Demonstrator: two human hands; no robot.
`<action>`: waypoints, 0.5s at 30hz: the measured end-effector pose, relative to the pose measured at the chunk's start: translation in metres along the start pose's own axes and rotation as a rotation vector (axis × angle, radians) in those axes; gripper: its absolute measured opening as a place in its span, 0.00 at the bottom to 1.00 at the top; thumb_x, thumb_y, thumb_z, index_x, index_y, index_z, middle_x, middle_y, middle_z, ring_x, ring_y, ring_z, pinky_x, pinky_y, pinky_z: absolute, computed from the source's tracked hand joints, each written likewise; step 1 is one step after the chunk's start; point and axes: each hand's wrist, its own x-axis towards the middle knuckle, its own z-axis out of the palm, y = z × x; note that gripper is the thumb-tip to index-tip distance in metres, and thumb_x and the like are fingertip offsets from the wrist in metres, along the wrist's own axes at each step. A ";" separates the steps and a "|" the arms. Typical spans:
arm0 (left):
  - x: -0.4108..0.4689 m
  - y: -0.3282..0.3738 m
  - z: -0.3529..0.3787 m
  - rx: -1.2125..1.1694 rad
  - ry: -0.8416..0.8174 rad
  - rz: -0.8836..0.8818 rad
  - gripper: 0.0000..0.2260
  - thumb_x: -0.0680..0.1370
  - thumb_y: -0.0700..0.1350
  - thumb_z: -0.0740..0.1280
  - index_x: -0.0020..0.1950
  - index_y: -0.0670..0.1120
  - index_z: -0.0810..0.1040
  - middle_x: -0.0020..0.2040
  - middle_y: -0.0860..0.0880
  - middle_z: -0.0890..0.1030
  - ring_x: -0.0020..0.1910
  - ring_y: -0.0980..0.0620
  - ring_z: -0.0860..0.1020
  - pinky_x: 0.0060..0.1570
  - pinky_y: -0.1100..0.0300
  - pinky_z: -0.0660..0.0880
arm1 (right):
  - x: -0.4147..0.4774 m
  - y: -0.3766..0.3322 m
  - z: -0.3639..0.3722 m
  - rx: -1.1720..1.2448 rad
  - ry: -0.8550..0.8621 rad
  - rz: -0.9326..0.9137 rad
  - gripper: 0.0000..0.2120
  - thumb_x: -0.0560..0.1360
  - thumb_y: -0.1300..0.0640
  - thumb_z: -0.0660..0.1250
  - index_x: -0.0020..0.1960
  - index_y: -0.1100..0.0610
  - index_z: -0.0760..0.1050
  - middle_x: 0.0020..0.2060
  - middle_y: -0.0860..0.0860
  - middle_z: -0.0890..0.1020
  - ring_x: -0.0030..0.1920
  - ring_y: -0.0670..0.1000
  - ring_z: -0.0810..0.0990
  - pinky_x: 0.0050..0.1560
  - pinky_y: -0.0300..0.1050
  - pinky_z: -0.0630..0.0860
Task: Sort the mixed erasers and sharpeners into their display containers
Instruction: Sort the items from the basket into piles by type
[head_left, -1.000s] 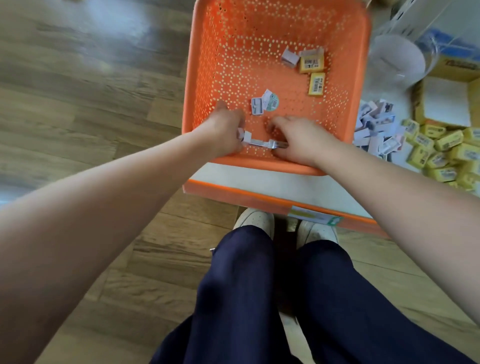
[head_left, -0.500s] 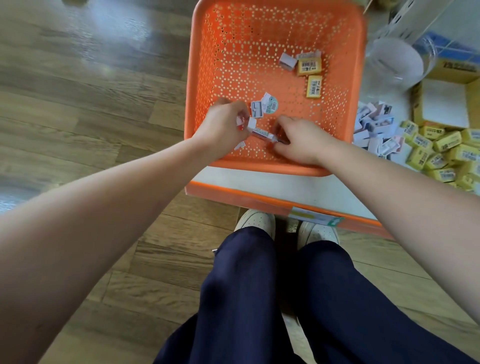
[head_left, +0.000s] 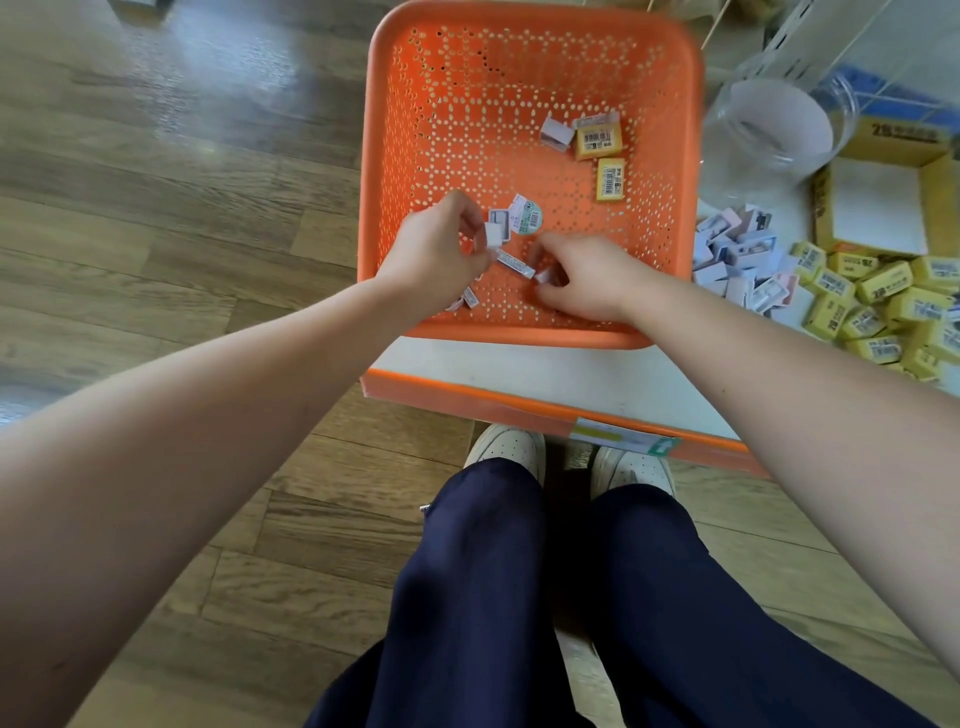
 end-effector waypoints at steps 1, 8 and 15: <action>0.000 0.000 0.000 -0.007 -0.005 0.004 0.09 0.74 0.44 0.70 0.52 0.46 0.74 0.44 0.56 0.77 0.47 0.49 0.76 0.44 0.60 0.69 | 0.000 0.000 0.000 -0.003 0.006 -0.003 0.14 0.74 0.57 0.64 0.59 0.57 0.71 0.52 0.55 0.79 0.53 0.57 0.75 0.44 0.41 0.62; 0.003 -0.001 0.000 0.021 -0.026 0.000 0.12 0.72 0.43 0.71 0.53 0.49 0.74 0.51 0.46 0.78 0.46 0.48 0.75 0.39 0.58 0.70 | 0.004 0.003 0.003 0.017 -0.001 0.018 0.14 0.74 0.52 0.67 0.57 0.55 0.71 0.47 0.52 0.75 0.48 0.53 0.71 0.42 0.41 0.59; 0.004 0.000 0.001 0.044 0.055 0.030 0.11 0.73 0.42 0.69 0.54 0.45 0.74 0.54 0.45 0.74 0.46 0.48 0.72 0.42 0.61 0.64 | 0.010 0.008 0.008 -0.001 0.002 0.025 0.10 0.75 0.48 0.65 0.51 0.52 0.71 0.44 0.50 0.72 0.49 0.54 0.72 0.44 0.44 0.63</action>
